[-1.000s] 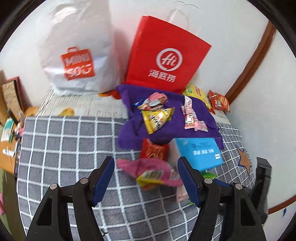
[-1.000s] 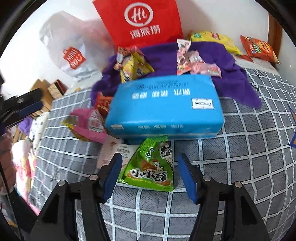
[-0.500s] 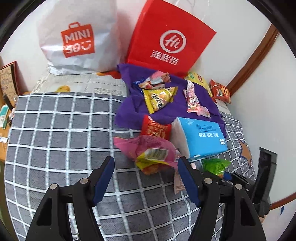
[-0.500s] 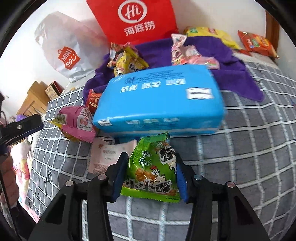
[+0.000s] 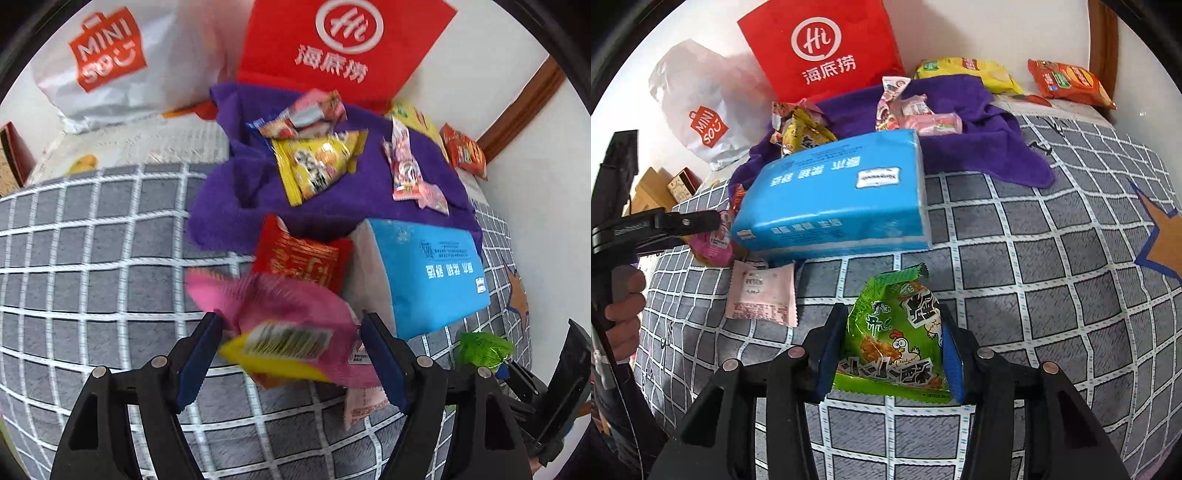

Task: Organize snacks
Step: 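Grasp the green snack bag with the right gripper while the left grasps the pink-yellow chip bag, then carry the green bag and pink-yellow chip bag over the purple towel with both grippers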

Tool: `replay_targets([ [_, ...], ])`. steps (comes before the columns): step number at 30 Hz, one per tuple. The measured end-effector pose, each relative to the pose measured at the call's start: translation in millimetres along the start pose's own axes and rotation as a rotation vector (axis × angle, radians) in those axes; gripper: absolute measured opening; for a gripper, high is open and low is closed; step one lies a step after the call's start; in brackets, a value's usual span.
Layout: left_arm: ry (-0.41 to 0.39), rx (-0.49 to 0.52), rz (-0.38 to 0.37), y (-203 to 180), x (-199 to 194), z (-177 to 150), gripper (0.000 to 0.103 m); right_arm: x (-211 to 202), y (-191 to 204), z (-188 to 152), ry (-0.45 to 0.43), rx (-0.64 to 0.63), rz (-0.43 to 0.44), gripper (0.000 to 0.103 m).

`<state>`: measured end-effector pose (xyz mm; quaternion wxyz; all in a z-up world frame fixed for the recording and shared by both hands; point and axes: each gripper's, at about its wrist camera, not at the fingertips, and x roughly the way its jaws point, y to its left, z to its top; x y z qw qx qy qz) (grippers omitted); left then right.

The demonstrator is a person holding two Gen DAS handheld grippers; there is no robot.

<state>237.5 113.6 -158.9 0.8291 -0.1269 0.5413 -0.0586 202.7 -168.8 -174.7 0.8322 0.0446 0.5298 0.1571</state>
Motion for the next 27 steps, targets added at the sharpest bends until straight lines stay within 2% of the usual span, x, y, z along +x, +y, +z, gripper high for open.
replay_targets([
  [4,-0.009,0.004,0.011,-3.0,2.5,-1.0,0.076,3.5,-4.4,-1.0,0.006,0.004,-0.005,0.047],
  [11,-0.016,-0.014,-0.023,3.4,-6.8,-8.6,0.061,-0.1,-1.9,-2.9,-0.01,-0.028,-0.024,0.047],
  [27,-0.097,0.006,-0.042,-1.8,-57.5,-45.6,0.056,-34.5,9.5,-9.2,-0.073,-0.084,-0.033,0.046],
])
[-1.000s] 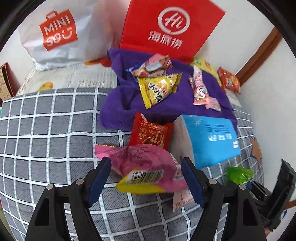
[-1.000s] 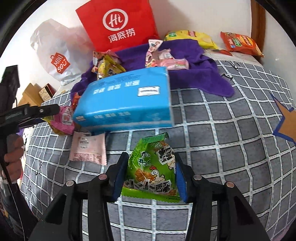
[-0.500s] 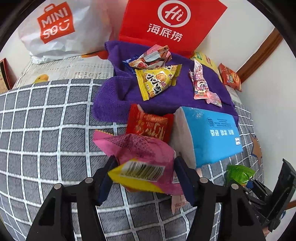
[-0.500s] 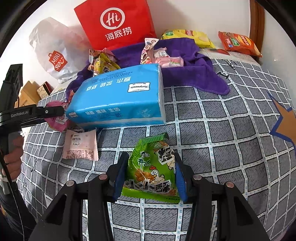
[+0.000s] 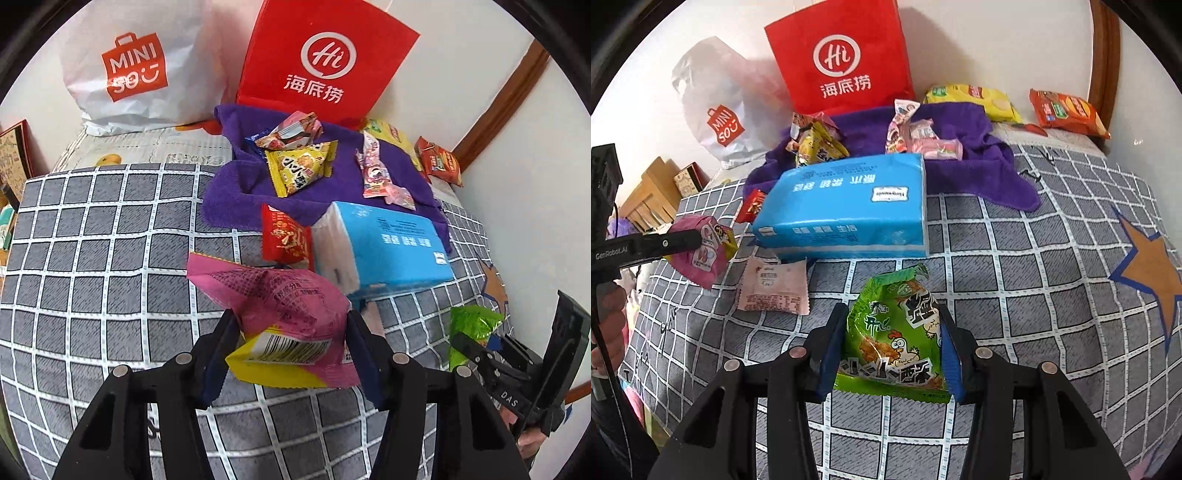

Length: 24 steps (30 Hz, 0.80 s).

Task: Organize snacks
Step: 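Carry the green bag and pink-yellow chip bag over the purple towel with both grippers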

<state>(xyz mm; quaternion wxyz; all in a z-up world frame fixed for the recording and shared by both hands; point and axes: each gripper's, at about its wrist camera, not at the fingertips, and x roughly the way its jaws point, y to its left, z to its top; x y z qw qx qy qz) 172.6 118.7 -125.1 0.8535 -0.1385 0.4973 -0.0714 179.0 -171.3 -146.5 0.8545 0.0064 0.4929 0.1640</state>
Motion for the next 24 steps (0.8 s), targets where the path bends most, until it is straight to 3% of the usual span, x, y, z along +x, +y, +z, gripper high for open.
replay_targets([
  [10,-0.03,0.037,-0.03,-20.0,-16.8,-5.3,0.056,-28.9,-0.2,15.6,-0.032,-0.131,-0.051,0.045],
  [24,-0.071,0.077,-0.046,-51.1,-31.1,14.3,0.056,-52.2,2.5,49.6,-0.109,-0.133,-0.06,0.045],
])
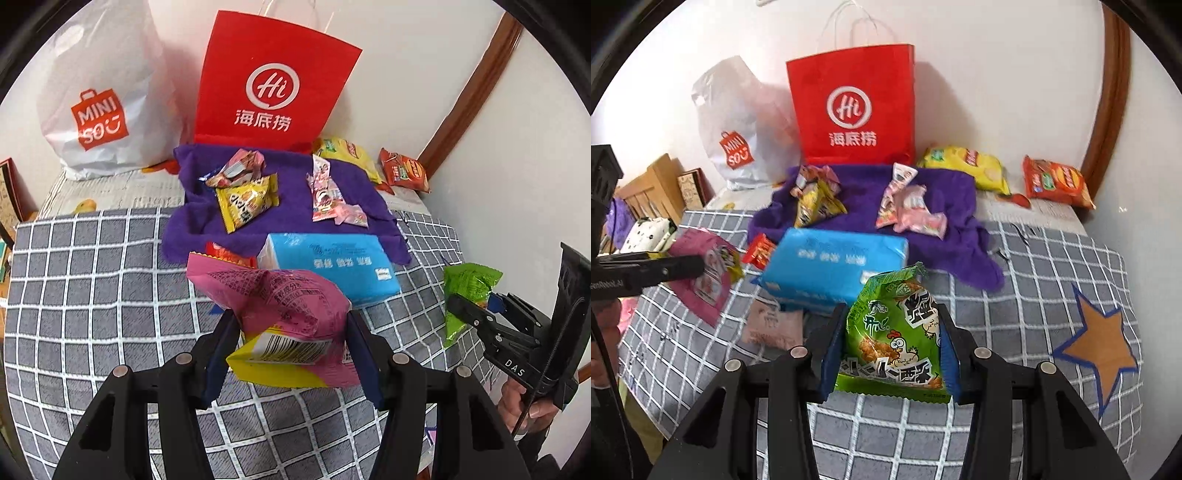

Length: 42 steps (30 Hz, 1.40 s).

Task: Organize snacks
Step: 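Carry the green bag and pink-yellow chip bag over the purple towel with both grippers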

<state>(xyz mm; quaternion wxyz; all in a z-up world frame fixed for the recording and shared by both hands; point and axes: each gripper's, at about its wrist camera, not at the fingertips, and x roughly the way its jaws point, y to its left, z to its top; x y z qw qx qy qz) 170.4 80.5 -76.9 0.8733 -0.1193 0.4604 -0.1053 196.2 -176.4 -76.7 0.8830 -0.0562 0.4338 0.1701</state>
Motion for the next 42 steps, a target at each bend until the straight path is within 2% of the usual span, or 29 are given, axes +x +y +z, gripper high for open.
replay_targets([
  [6,-0.024,0.011,0.008,-5.9,-3.8,18.9,0.056,2.0,3.6,22.8,-0.024,-0.022,0.011,0.045],
  [10,-0.041,0.016,0.012,-5.4,-3.1,33.8,0.056,9.8,2.6,41.8,-0.012,0.008,0.076,0.045],
  [22,-0.076,0.015,0.038,5.8,6.1,82.8,0.056,39.4,2.2,90.2,-0.027,0.033,0.065,0.045],
  [33,-0.071,0.001,0.041,22.0,32.0,118.3,0.056,66.2,-3.9,122.5,-0.034,0.046,0.064,0.045],
  [42,-0.055,0.008,0.09,35.3,51.0,142.3,0.056,88.0,-5.6,150.8,-0.046,0.026,0.053,0.045],
])
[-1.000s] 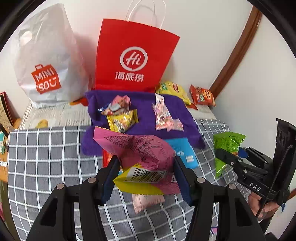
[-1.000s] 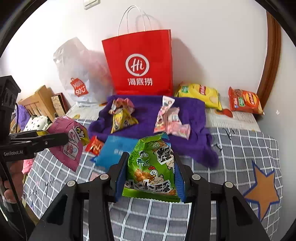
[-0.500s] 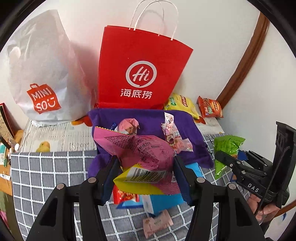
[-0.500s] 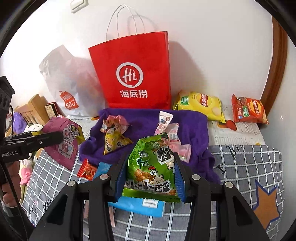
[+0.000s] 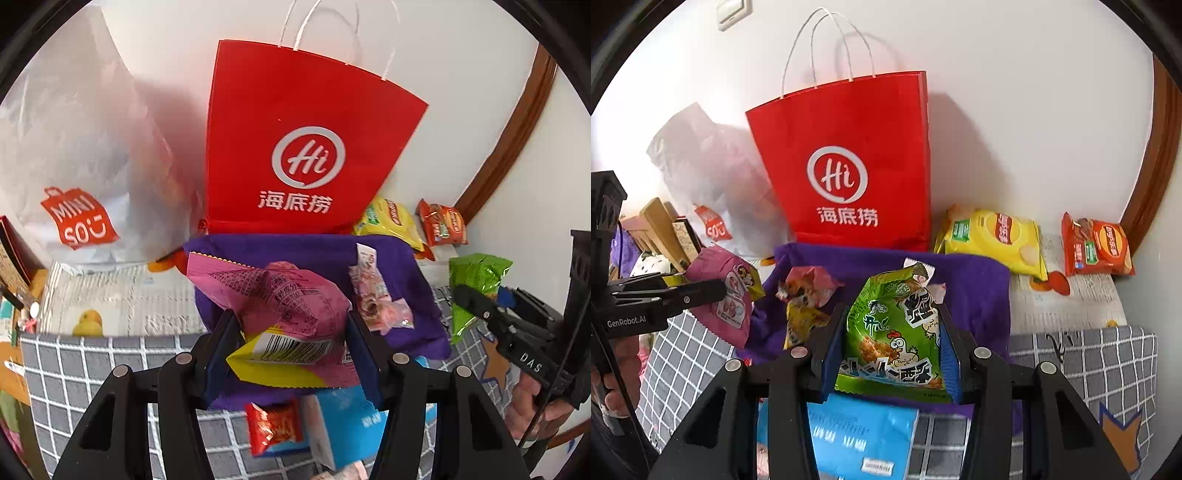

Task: Organize snacks
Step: 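Carry the green bag and pink-yellow chip bag over the purple towel with both grippers, then lower both bags onto the purple towel and open both grippers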

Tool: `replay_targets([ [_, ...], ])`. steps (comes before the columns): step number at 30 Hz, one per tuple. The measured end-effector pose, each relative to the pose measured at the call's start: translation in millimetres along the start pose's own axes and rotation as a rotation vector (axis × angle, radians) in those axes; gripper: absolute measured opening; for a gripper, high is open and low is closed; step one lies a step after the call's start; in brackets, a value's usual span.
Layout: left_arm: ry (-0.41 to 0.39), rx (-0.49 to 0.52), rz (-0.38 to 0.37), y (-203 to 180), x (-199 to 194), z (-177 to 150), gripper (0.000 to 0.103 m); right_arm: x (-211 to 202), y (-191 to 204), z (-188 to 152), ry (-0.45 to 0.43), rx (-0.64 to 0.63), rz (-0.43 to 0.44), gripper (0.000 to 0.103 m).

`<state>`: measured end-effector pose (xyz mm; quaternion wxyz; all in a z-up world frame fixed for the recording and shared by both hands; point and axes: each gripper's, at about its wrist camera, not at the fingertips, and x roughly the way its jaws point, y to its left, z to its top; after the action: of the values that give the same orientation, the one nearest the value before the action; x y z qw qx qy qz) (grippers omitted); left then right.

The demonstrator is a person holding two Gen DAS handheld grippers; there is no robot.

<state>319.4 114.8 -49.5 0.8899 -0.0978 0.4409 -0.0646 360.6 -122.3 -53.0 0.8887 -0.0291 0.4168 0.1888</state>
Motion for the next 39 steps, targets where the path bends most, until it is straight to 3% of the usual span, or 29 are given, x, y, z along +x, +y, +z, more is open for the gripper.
replay_targets([
  [5,-0.008,-0.025,0.027,16.7,8.3,8.6,0.056,15.0,-2.7,13.1,0.002,-0.008,-0.014,0.045],
  [10,0.043,-0.042,0.032,25.3,33.6,9.5,0.056,35.4,-7.1,15.3,0.022,-0.016,-0.001,0.045],
  [24,0.094,-0.016,-0.099,2.6,85.6,6.6,0.056,90.6,-16.4,-0.5,0.166,-0.047,0.01,0.045],
  [39,0.098,-0.082,-0.113,20.1,95.0,6.4,0.056,131.5,-19.8,-13.5,0.248,-0.021,-0.023,0.045],
])
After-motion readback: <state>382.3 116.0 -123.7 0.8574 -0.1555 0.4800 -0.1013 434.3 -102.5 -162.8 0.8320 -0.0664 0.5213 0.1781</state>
